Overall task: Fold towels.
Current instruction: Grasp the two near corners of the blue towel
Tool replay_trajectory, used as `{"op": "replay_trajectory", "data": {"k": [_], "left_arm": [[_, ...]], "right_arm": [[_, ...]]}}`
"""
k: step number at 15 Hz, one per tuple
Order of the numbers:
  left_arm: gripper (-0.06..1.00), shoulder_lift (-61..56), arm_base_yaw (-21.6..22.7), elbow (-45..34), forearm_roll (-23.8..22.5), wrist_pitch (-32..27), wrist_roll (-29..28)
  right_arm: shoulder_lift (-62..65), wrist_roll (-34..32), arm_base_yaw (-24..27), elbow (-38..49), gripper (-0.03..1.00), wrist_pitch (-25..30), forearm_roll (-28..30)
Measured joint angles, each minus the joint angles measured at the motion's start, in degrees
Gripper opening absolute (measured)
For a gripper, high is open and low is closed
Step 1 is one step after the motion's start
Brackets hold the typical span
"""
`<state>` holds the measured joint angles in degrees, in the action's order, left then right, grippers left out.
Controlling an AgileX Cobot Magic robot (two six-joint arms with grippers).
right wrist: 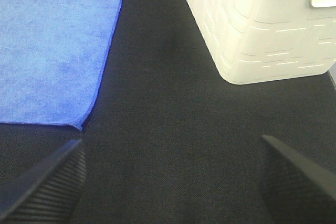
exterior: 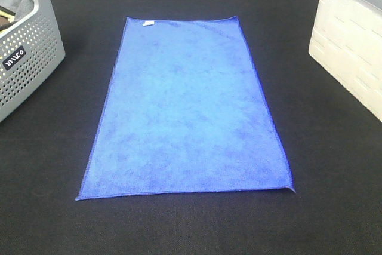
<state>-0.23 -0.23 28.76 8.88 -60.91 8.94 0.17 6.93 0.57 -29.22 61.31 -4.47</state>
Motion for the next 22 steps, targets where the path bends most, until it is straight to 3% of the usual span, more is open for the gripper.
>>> {"op": "replay_trajectory", "data": {"k": [7, 10, 11, 15, 19, 22], "left_arm": [[0.85, 0.0, 0.0, 0.0, 0.0, 0.0, -0.06], [0.85, 0.0, 0.0, 0.29, 0.11, 2.46, -6.76], [0.85, 0.17, 0.0, 0.29, 1.15, 7.45, -10.43], [0.85, 7.62, 0.0, -4.24, 10.54, 23.84, -13.18], [0.85, 17.76, 0.0, -4.87, 17.07, 25.95, -13.41], [0.85, 32.31, 0.0, -4.87, 26.53, 25.9, -5.61]], "right_arm": [[0.0, 0.0, 0.0, 0.0, 0.82, 0.0, 0.0], [-0.17, 0.0, 0.0, -0.11, 0.82, -0.86, 0.0], [-1.78, -0.57, 0.0, -0.63, 0.82, -2.41, -0.23], [-13.41, -4.53, 0.0, -2.52, 0.82, -4.13, -2.58], [-25.44, -4.64, 0.0, -4.76, 0.82, -4.3, -8.42], [-38.62, -4.64, 0.0, -5.79, 0.82, -4.76, -13.01]]}}
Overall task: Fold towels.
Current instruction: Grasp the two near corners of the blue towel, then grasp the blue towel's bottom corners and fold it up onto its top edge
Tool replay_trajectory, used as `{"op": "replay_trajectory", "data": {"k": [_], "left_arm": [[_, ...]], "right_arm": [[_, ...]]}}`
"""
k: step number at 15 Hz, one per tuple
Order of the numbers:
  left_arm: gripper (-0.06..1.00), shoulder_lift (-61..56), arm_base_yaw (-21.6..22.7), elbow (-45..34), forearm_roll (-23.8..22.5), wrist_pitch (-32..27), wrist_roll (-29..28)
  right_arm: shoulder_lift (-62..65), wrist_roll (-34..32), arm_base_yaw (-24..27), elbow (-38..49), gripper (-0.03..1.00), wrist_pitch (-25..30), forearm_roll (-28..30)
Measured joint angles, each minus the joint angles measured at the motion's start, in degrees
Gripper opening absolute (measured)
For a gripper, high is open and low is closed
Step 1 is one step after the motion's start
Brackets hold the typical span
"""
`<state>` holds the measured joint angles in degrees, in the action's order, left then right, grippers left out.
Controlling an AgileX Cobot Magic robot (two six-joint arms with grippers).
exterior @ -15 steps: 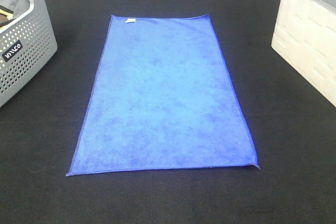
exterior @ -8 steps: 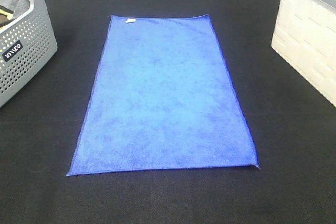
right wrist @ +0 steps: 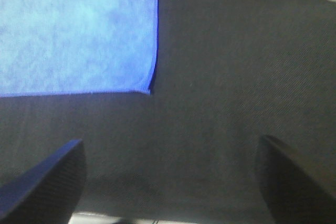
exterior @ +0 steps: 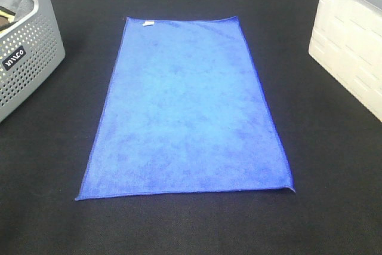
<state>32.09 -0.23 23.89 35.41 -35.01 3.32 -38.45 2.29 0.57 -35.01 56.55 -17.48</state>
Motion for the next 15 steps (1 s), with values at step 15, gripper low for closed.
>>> {"op": "replay_trajectory", "data": {"k": [15], "left_arm": [[0.76, 59.53, 0.0, 7.16, 34.72, -0.46, 46.87]], "right_arm": [[-42.51, 28.07, 0.0, -0.17, 0.81, -17.36, -25.27]]}}
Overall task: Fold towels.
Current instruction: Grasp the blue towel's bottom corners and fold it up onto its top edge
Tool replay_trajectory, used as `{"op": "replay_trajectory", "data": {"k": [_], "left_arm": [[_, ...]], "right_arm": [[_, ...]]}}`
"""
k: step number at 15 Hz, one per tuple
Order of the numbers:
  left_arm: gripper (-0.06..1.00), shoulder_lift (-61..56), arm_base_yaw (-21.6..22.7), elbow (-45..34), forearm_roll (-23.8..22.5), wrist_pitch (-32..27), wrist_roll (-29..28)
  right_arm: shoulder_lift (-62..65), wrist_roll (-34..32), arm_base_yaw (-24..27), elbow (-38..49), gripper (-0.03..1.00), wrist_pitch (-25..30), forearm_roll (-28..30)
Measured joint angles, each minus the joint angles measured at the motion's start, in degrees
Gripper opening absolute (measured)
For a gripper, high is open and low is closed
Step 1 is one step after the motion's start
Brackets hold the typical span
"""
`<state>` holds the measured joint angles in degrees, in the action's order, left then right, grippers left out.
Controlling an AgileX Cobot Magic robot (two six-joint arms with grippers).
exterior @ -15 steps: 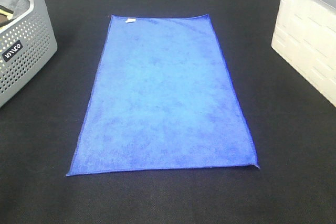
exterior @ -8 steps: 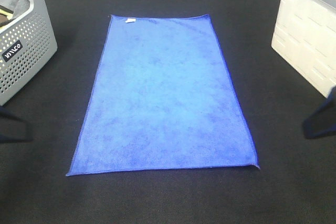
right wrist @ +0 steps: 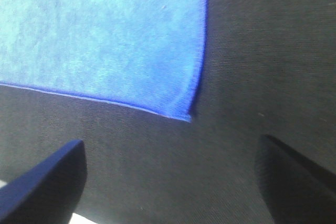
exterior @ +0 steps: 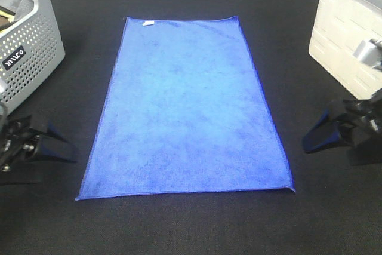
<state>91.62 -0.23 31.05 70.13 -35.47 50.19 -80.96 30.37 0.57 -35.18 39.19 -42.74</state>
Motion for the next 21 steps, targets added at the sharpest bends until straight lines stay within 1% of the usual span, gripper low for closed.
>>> {"op": "replay_trajectory", "data": {"k": [1, 3, 4, 6, 7, 8, 10, 13, 15, 16, 19, 21], "left_arm": [[0.76, 2.81, -0.23, 0.97, 0.63, 0.11, 0.86], [0.76, 7.22, -2.35, 2.58, 1.38, 0.69, 1.89], [0.76, 10.14, -4.41, 3.72, 1.43, 1.72, 2.06], [0.76, 11.92, -5.79, 3.95, 1.83, 4.87, 2.06], [0.76, 11.97, -5.79, 3.95, 2.41, 6.3, 2.06], [0.76, 11.97, -5.79, 3.95, 2.41, 6.3, 2.06], [0.75, 12.03, -6.13, 4.07, 4.98, 8.14, 2.41], [0.75, 12.09, -9.28, 4.13, 9.68, 10.37, 5.21], [0.74, 12.32, -11.57, 5.21, 11.8, 12.78, 5.73], [0.71, 13.01, -11.63, 6.13, 12.09, 12.66, 5.84], [0.63, 17.53, -11.63, 9.63, 12.49, 8.65, 5.9], [0.59, 19.48, -11.63, 11.57, 13.41, 6.7, 5.9]], "right_arm": [[-2.52, 2.92, 0.0, 0.0, 0.8, -0.8, -2.86], [-6.99, 9.17, 0.0, 0.0, 0.78, -2.29, -9.28], [-10.03, 14.09, 0.0, -0.06, 0.76, -2.75, -13.46], [-14.44, 19.48, 0.0, -0.11, 0.74, -2.86, -18.45], [-16.33, 21.26, 0.0, -0.17, 0.73, -3.09, -19.82], [-16.33, 21.26, 0.0, -0.17, 0.73, -3.09, -19.82], [-19.71, 23.78, 0.0, -0.23, 0.73, -3.84, -22.4], [-23.55, 28.19, 0.0, -0.29, 0.69, -4.41, -26.76], [-25.61, 32.72, 0.0, -0.8, 0.65, -3.95, -31.4], [-26.41, 33.63, 0.0, -1.66, 0.64, -3.44, -32.03], [-28.76, 33.98, -0.11, -4.76, 0.62, -2.23, -32.2], [-29.79, 33.4, -2.98, -6.59, 0.6, -2.58, -31.51]]}}
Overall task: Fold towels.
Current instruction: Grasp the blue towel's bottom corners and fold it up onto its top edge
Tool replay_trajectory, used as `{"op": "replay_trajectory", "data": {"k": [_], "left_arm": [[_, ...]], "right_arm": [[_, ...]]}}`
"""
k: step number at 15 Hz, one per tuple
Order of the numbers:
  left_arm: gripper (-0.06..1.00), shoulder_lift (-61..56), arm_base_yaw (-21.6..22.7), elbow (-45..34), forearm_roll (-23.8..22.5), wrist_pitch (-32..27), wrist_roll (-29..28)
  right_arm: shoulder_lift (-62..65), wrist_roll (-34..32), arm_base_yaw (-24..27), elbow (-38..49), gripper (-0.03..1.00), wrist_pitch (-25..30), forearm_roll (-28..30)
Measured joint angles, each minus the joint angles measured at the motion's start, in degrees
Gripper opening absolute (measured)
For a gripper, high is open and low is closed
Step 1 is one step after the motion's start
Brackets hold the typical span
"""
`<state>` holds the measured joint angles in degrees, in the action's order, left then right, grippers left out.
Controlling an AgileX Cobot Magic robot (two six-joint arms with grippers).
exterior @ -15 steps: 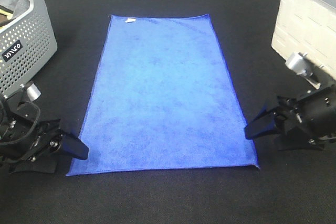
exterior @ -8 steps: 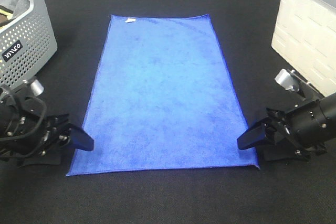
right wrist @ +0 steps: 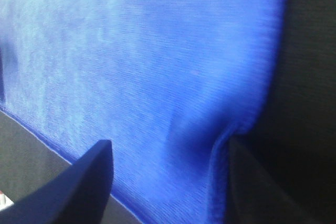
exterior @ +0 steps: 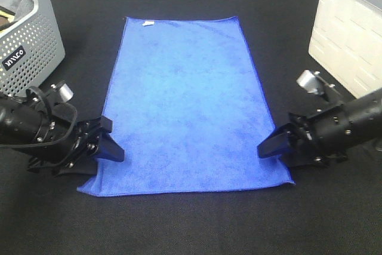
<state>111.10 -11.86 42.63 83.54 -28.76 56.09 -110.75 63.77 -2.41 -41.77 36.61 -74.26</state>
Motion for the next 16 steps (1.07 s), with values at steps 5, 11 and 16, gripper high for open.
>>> {"op": "replay_trajectory", "data": {"k": [5, 11, 16], "left_arm": [[0.03, 1.49, 0.0, 1.66, -1.55, -0.63, 0.06], [0.0, -3.95, 0.0, 1.6, -19.48, -1.2, -11.97], [0.0, -10.31, 0.0, -0.17, -32.77, -6.02, -23.03]], "right_arm": [[-0.86, -12.09, -2.58, -0.74, 0.17, -4.47, 2.06], [-0.63, -15.93, -2.58, -0.8, 0.0, -0.46, 6.36], [7.56, -20.74, -2.58, 0.34, 0.0, 3.15, 11.06]]}}
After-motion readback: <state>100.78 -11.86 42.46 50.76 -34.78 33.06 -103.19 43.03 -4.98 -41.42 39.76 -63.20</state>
